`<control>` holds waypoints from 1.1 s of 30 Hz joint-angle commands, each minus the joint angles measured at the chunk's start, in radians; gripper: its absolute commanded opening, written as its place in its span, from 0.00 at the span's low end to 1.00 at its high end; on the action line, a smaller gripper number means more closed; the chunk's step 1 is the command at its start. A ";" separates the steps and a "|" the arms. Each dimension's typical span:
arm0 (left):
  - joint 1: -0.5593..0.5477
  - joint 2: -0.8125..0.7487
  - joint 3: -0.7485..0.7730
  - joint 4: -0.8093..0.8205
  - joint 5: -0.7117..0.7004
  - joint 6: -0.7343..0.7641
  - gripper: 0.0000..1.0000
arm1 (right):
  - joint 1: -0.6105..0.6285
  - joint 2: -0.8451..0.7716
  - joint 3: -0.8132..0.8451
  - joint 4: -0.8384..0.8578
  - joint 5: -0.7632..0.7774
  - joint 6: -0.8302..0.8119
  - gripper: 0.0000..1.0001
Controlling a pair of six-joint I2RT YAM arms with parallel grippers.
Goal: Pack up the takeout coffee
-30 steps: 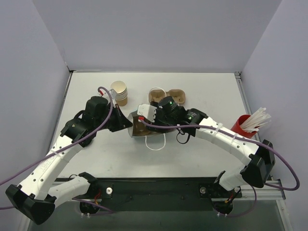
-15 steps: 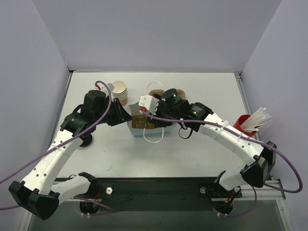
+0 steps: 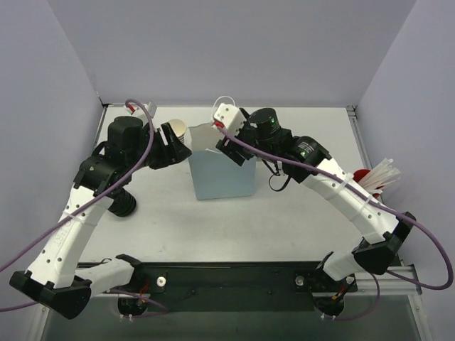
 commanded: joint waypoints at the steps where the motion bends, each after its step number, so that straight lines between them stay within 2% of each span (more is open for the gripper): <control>1: 0.011 -0.018 0.085 -0.059 -0.100 0.045 0.80 | -0.003 -0.021 0.116 0.012 0.156 0.242 0.61; 2: 0.011 -0.030 0.086 -0.062 -0.119 0.047 0.96 | -0.001 -0.030 0.119 0.010 0.176 0.267 0.63; 9: 0.013 -0.087 0.008 -0.084 -0.126 0.076 0.97 | -0.020 -0.145 0.021 0.003 0.400 0.442 0.70; 11: 0.013 -0.117 -0.015 -0.087 -0.128 0.074 0.97 | -0.026 -0.186 0.011 -0.026 0.529 0.482 0.70; 13: 0.013 -0.137 -0.046 -0.098 -0.126 0.082 0.97 | -0.050 -0.215 -0.004 -0.074 0.610 0.579 0.74; 16: 0.007 -0.162 -0.076 -0.146 -0.169 0.077 0.97 | -0.138 -0.259 -0.010 -0.190 0.636 0.662 0.75; 21: -0.022 -0.182 -0.098 -0.188 -0.183 0.074 0.97 | -0.318 -0.280 -0.039 -0.336 0.780 0.735 0.75; 23: -0.045 -0.174 -0.077 -0.220 -0.211 0.076 0.97 | -0.432 -0.303 -0.061 -0.401 0.775 0.784 0.75; 25: -0.061 -0.159 -0.051 -0.242 -0.253 0.080 0.97 | -0.565 -0.332 -0.088 -0.425 0.704 0.827 0.77; 26: -0.079 -0.154 -0.043 -0.255 -0.264 0.082 0.97 | -0.623 -0.369 -0.132 -0.427 0.672 0.840 0.74; 28: -0.087 -0.151 -0.038 -0.256 -0.280 0.083 0.97 | -0.734 -0.397 -0.174 -0.425 0.514 0.869 0.69; 29: -0.087 -0.156 -0.052 -0.246 -0.280 0.082 0.97 | -0.853 -0.410 -0.206 -0.430 0.462 0.877 0.66; 30: -0.087 -0.163 -0.063 -0.239 -0.275 0.077 0.97 | -0.883 -0.414 -0.223 -0.438 0.425 0.884 0.66; 33: -0.085 -0.192 -0.116 -0.226 -0.257 0.068 0.97 | -0.902 -0.423 -0.262 -0.485 0.478 0.906 0.66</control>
